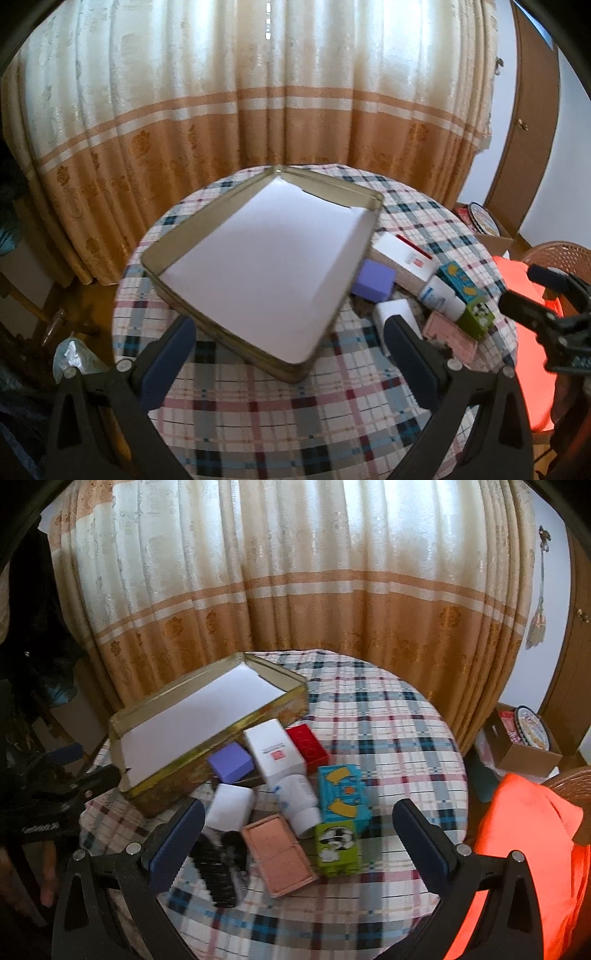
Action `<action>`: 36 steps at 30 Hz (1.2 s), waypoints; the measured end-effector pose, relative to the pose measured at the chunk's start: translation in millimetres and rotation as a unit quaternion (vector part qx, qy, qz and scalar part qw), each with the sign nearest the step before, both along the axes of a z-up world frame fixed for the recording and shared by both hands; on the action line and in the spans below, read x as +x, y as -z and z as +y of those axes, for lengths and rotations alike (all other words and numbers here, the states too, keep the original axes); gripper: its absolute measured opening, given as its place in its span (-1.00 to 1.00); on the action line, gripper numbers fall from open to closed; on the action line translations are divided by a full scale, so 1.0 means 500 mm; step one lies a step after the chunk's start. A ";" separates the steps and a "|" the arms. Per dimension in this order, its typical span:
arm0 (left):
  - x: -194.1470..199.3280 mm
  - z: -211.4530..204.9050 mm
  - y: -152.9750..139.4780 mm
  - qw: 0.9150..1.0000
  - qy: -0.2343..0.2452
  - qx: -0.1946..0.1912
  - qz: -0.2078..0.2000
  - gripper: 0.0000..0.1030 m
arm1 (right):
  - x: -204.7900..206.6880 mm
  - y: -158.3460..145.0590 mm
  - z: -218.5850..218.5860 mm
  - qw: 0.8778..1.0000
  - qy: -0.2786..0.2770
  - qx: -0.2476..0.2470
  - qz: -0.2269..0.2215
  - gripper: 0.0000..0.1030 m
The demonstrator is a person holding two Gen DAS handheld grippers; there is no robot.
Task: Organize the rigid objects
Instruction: 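Move both grippers toward the items piled beside the gold tray, then grasp the black ribbed hair clip with the left gripper while the right grasps the green mushroom block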
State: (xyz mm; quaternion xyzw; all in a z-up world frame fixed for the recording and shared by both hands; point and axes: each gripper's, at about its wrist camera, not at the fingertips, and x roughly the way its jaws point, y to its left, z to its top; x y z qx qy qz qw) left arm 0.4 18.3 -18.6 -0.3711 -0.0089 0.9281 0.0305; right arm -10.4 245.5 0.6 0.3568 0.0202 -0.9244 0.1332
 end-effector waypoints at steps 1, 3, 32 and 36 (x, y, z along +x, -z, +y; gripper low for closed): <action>0.001 0.011 0.004 1.000 0.011 0.003 -0.004 1.00 | -0.001 0.005 0.006 1.000 0.007 0.008 0.001 0.99; 0.003 0.035 0.012 0.999 0.034 0.004 -0.011 1.00 | -0.008 0.017 0.020 1.000 0.018 0.018 -0.003 0.99; -0.004 0.203 0.099 0.984 0.166 -0.003 -0.071 0.10 | -0.046 0.146 0.067 0.998 -0.014 -0.031 -0.061 -0.30; -0.002 0.189 0.095 0.985 0.162 0.010 -0.065 0.09 | -0.041 0.138 0.063 0.998 -0.019 -0.029 -0.048 -0.35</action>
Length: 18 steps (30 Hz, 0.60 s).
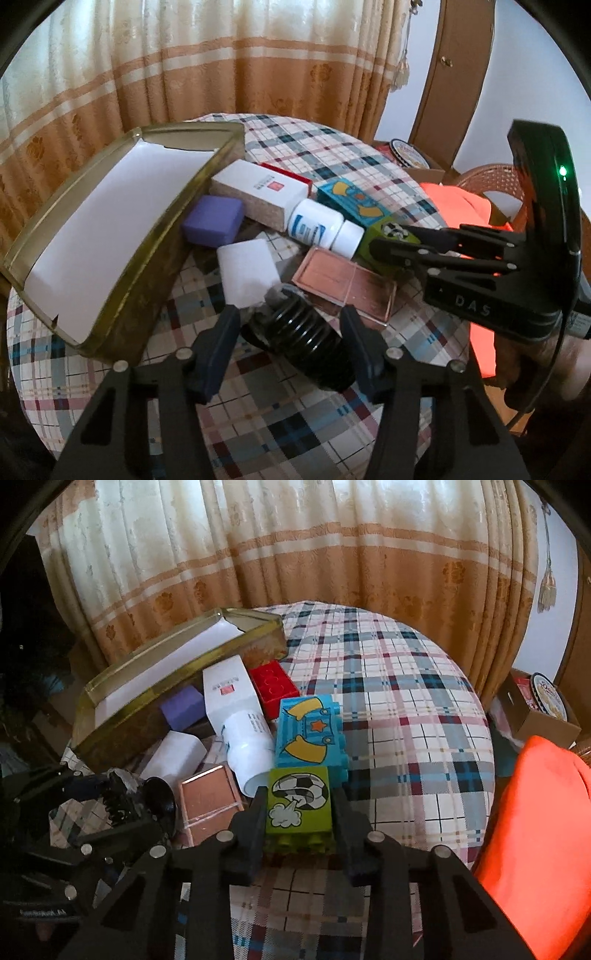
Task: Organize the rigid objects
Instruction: 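Grasp the black ribbed hair clip with the left gripper while the right grasps the green mushroom block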
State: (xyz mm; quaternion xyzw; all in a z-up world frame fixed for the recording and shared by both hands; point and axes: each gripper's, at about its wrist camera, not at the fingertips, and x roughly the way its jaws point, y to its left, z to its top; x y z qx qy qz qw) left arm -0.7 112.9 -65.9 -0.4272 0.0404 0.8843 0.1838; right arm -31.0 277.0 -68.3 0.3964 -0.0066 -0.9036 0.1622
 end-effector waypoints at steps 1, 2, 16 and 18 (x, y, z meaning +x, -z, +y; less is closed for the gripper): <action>0.002 -0.003 -0.003 1.000 -0.001 0.002 0.003 0.09 | 0.002 -0.004 0.002 1.000 0.001 -0.002 0.003 -0.35; 0.005 -0.005 -0.007 1.000 -0.002 0.000 0.007 0.09 | 0.003 -0.009 0.003 1.000 0.000 -0.003 0.006 -0.35; 0.019 -0.064 -0.076 0.996 -0.040 0.005 0.074 0.09 | 0.031 -0.075 -0.029 0.998 -0.034 -0.026 0.045 -0.35; 0.018 -0.079 -0.085 0.995 -0.051 0.003 0.083 0.09 | 0.032 -0.084 -0.037 0.997 -0.039 -0.033 0.049 -0.35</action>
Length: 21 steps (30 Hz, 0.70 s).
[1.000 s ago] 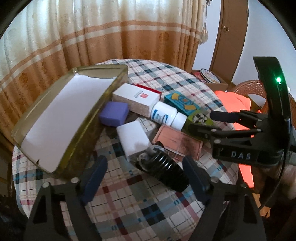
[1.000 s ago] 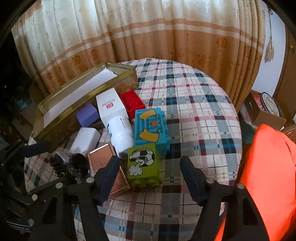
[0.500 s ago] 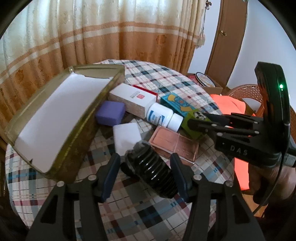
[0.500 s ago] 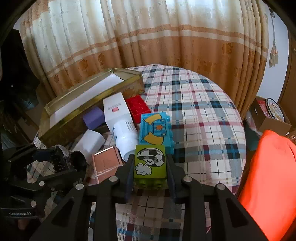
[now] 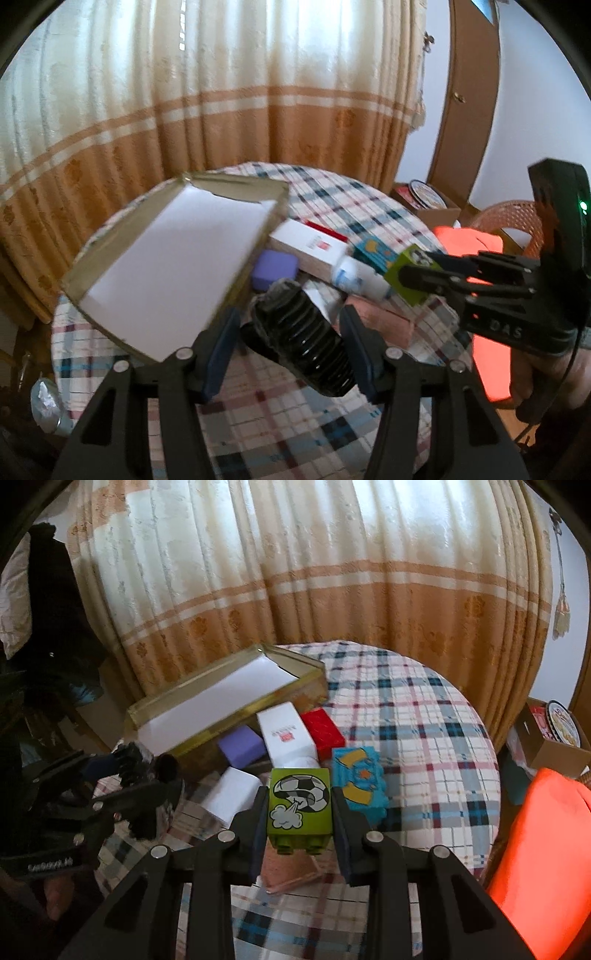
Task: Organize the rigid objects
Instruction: 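Grasp the black ribbed hair clip with the left gripper while the right grasps the green mushroom block, then carry the hair clip and green block with both grippers over the gold tray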
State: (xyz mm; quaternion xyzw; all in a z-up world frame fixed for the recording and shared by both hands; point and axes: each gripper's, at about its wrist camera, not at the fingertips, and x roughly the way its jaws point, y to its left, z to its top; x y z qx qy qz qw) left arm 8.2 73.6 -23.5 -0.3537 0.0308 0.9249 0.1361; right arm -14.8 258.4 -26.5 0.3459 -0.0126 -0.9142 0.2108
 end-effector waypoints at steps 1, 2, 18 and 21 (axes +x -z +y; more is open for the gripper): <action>-0.003 -0.010 -0.005 1.000 -0.006 0.002 0.003 0.09 | 0.000 -0.005 -0.005 1.000 -0.003 -0.002 0.003 -0.35; -0.005 -0.020 -0.009 1.000 -0.011 0.005 0.004 0.09 | 0.000 -0.009 -0.010 1.000 -0.006 -0.003 0.006 -0.35; -0.055 -0.141 -0.016 0.995 -0.102 0.004 0.007 0.09 | -0.061 -0.058 -0.123 0.997 -0.071 -0.003 0.023 -0.35; -0.065 -0.153 -0.015 0.994 -0.110 0.004 0.006 0.09 | -0.080 -0.066 -0.146 0.996 -0.084 0.000 0.025 -0.35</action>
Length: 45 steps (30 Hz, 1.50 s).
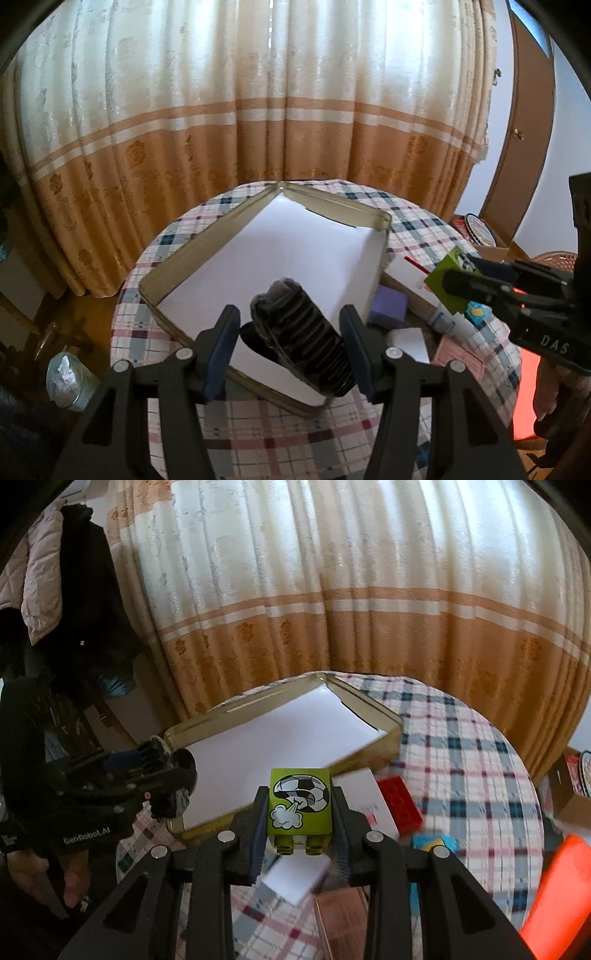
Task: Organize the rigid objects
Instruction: 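Carry the hair clip and green block with both grippers over the gold tray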
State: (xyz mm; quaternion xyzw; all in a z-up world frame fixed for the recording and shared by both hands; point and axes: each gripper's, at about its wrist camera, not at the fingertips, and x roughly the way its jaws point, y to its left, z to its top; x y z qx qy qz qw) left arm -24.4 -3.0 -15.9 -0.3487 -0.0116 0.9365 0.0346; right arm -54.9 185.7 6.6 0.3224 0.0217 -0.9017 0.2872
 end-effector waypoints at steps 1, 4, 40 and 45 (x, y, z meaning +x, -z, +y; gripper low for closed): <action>-0.004 -0.004 0.001 1.000 -0.003 -0.001 -0.001 0.09 | -0.007 -0.001 -0.008 1.000 -0.005 0.002 0.000 -0.35; -0.015 -0.013 0.004 1.000 -0.009 0.000 -0.006 0.09 | -0.031 -0.001 -0.028 1.000 -0.014 0.007 -0.002 -0.35; -0.161 -0.059 0.045 0.996 -0.062 -0.019 -0.062 0.09 | -0.199 0.064 -0.168 0.994 -0.066 0.067 -0.050 -0.34; -0.170 -0.061 0.053 0.995 -0.067 -0.022 -0.070 0.09 | -0.202 0.075 -0.170 0.994 -0.067 0.066 -0.056 -0.34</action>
